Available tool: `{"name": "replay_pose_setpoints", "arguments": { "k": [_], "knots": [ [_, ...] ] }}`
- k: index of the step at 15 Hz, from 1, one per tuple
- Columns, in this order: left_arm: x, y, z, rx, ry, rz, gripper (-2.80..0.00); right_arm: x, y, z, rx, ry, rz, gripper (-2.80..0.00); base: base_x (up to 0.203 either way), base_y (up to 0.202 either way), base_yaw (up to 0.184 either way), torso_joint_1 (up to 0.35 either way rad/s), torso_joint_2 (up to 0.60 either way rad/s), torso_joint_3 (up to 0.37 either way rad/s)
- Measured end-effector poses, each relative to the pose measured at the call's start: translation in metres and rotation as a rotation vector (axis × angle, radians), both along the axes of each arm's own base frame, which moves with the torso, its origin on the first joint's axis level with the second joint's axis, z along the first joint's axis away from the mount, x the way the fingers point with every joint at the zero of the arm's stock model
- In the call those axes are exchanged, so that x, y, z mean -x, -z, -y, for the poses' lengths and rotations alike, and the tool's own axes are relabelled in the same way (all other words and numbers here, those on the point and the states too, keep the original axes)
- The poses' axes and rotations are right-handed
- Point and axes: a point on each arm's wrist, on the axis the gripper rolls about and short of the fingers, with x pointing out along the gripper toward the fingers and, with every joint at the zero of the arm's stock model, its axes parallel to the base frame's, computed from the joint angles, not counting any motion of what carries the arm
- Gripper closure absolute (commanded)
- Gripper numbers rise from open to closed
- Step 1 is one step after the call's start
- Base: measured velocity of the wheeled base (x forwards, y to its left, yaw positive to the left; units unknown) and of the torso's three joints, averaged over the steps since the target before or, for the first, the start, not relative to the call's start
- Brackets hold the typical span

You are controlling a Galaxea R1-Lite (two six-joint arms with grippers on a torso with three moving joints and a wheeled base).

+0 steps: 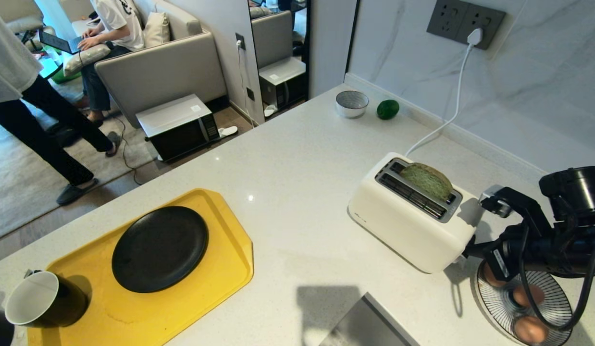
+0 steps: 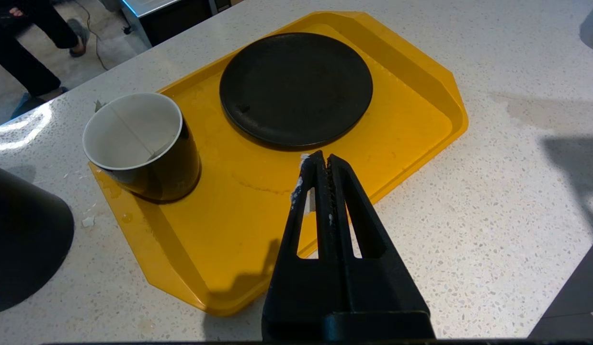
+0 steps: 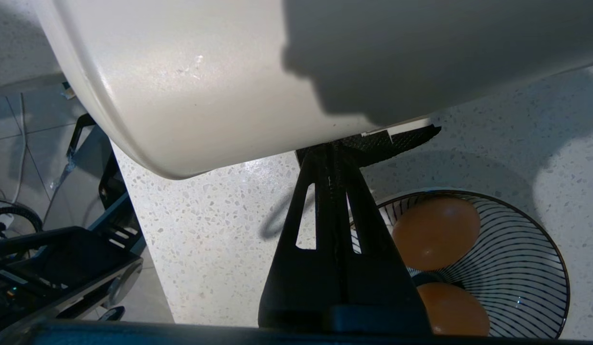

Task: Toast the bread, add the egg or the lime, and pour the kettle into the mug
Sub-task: Use a bread toaster

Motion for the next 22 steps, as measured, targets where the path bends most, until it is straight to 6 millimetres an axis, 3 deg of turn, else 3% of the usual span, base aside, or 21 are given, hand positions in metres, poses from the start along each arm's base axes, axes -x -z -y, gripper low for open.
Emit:
{"name": "replay_pose_setpoints", "arguments": {
  "k": [22],
  "knots": [
    [0.0000, 0.0000, 0.0000, 0.000, 0.000, 0.000, 0.00, 0.0006, 0.0005, 0.0000, 0.003, -0.003, -0.002, 0.00, 0.000, 0.000, 0.000, 0.000, 0.00, 0.000]
  ]
}}
